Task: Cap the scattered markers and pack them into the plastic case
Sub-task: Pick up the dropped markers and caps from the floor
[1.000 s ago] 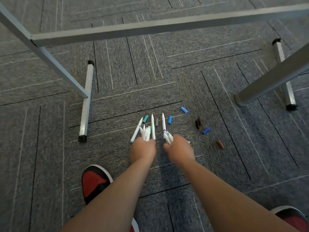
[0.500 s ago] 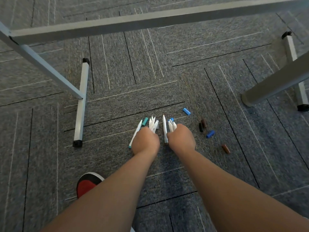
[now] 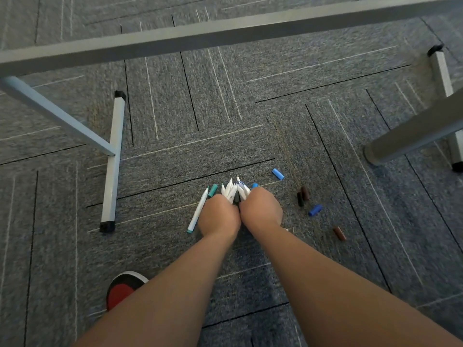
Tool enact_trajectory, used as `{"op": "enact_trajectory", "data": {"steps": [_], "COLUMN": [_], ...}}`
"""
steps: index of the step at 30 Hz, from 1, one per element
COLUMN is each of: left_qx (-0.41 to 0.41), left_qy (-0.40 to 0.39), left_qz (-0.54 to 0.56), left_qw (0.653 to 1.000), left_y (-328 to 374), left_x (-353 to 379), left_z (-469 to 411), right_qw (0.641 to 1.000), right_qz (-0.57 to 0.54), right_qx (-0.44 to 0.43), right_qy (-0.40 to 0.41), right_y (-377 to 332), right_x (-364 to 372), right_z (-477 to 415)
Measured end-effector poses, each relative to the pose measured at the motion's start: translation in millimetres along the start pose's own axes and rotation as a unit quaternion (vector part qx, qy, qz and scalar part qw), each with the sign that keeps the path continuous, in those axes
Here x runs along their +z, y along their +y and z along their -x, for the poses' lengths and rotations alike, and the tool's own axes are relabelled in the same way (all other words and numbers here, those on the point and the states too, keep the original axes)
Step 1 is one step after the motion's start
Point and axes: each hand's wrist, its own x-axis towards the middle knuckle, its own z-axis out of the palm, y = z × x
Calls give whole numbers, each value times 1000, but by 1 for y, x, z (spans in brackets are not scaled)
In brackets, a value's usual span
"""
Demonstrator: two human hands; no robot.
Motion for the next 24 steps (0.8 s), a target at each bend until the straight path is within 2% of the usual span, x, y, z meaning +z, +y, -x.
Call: {"op": "enact_trajectory", "data": {"steps": [4, 7, 13, 24], "left_qx": [-15, -13, -12, 42], "left_qy": [6, 30, 30, 17], "left_qz": [40, 48, 7, -77], "left_qw": [999, 998, 999, 996], "left_y": [-2, -9, -24, -55], "left_x": [-12, -27, -56, -45], "left_z": [3, 4, -6, -17], "right_qw": [999, 996, 984, 980], "right_qz": [-26, -85, -178, -196], "right_qx": [7, 11, 22, -12], "right_qy": [-19, -14, -21, -23], "right_y": [3, 7, 2, -25], "right_x": [-5, -10, -9, 16], "right_z": [2, 11, 17, 19]}}
